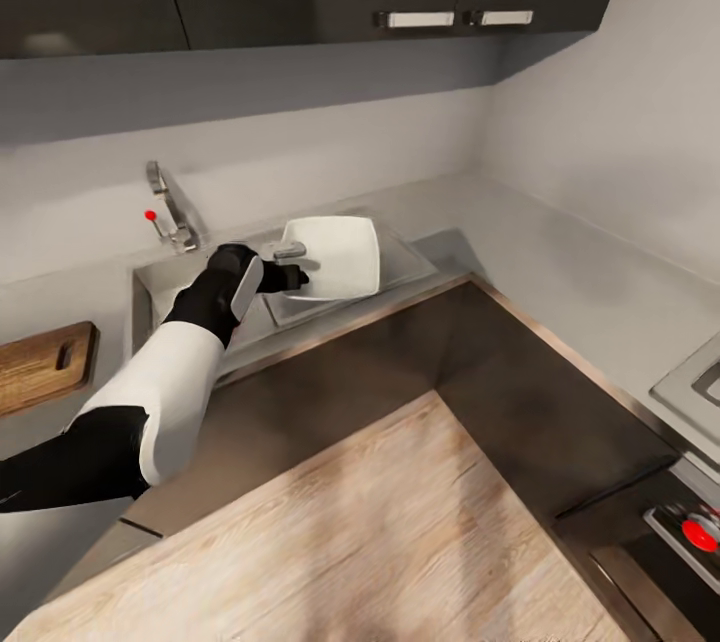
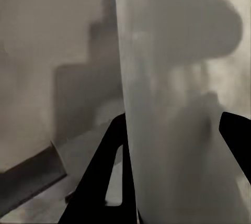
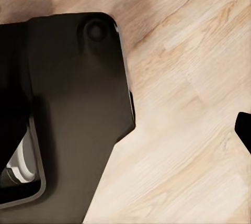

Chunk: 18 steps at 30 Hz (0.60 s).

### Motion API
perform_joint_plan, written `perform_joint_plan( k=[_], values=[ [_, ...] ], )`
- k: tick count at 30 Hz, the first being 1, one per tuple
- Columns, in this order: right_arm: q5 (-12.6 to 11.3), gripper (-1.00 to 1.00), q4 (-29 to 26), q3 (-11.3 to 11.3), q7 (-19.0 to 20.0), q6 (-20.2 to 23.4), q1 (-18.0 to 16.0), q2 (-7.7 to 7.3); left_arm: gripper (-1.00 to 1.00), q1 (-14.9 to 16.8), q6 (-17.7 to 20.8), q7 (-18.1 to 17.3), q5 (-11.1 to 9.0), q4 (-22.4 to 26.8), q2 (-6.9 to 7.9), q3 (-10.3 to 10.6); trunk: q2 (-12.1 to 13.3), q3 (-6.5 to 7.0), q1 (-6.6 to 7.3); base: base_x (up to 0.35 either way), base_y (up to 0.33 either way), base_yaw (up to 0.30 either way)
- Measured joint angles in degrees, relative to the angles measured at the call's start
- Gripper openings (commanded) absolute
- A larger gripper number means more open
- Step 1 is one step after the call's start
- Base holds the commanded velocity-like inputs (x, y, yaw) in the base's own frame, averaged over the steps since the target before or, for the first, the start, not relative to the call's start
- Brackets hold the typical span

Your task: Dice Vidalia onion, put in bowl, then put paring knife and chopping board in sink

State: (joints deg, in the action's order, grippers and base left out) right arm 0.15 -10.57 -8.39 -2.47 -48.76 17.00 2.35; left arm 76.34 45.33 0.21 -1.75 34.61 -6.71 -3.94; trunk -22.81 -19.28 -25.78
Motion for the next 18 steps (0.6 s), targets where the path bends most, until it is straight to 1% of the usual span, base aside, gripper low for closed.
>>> perform_joint_plan(
  k=[3, 6, 18],
  values=[
    [0.0, 1.00, 0.0, -0.1, 0.0, 0.0, 0.0, -0.01, -1.00, -0.1, 0.0, 0.0, 0.0, -0.1, 0.01, -0.8, 0.0, 0.15, 0.00, -0.294, 0.163, 0.253],
    [0.0, 1.00, 0.0, -0.1, 0.0, 0.0, 0.0, -0.04, -1.00, -0.1, 0.0, 0.0, 0.0, -0.1, 0.00, -1.2, 0.0, 0.29, 0.02, -0.132, 0.248, 0.253],
    [0.0, 1.00, 0.0, -0.2, 0.0, 0.0, 0.0, -0.09, -1.00, -0.1, 0.0, 0.0, 0.0, -0.2, 0.25, -1.9, 0.0, 0.88, 0.03, -0.013, 0.298, 0.253]
  ],
)
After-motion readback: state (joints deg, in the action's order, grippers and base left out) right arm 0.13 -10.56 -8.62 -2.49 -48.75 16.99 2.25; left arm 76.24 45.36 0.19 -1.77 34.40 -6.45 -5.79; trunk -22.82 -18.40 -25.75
